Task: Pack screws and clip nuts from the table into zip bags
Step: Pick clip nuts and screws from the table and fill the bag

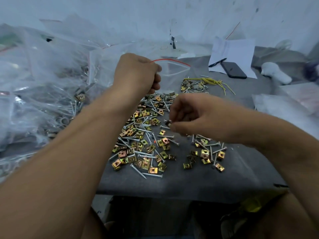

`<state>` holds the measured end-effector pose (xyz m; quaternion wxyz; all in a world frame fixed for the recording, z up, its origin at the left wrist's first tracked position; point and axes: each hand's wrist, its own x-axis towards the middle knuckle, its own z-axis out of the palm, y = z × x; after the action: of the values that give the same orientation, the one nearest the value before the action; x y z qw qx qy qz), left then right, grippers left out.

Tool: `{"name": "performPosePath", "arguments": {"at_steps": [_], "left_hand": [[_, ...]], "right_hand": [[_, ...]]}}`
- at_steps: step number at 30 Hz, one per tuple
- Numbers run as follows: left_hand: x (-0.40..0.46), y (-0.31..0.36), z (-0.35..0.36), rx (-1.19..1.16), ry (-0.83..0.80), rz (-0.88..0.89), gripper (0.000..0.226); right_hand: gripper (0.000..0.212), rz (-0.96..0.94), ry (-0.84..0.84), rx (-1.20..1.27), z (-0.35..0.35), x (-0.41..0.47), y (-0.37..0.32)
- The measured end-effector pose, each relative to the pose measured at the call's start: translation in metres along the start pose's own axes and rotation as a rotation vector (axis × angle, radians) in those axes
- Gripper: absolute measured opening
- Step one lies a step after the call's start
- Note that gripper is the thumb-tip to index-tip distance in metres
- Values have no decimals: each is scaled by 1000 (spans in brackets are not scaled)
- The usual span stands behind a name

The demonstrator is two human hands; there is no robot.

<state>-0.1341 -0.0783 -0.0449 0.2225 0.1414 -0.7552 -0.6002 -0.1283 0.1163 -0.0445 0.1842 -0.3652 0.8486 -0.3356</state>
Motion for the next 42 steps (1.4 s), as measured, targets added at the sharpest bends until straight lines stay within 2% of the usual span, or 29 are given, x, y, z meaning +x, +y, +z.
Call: {"name": "performPosePath", "arguments": {"at_steps": [3,7,13,17,21,28,37,39,40,42], "left_hand": [[2,-2,0,-1,-8,2,17],[2,-5,1,-10,-14,2,18],[1,-4,4,0,-30,6,18],[-1,-4,6,19,-67,24,20],[-1,-3,6,15,-85,24,20],[-4,-3,4,14,-103,34,19],[-4,-3,3,22,-116,42,21],[-4,-3,3,21,-116,44,21],[-4,-3,3,21,-117,43,21],[-4,-3,4,19,-122,40,21]], "right_hand": [[18,-85,119,408,-17,0,5],[23,-182,166,677,-30,3,11],[18,-248,205,844,-36,8,19],[27,-253,214,906,-39,10,23],[18,-283,177,991,-41,12,25],[17,-349,-18,1051,-46,12,28],[12,-355,-32,1159,-44,16,26],[11,-340,33,1123,-43,18,25],[11,-325,116,1046,-42,19,25],[9,-285,382,688,-39,22,24]]}}
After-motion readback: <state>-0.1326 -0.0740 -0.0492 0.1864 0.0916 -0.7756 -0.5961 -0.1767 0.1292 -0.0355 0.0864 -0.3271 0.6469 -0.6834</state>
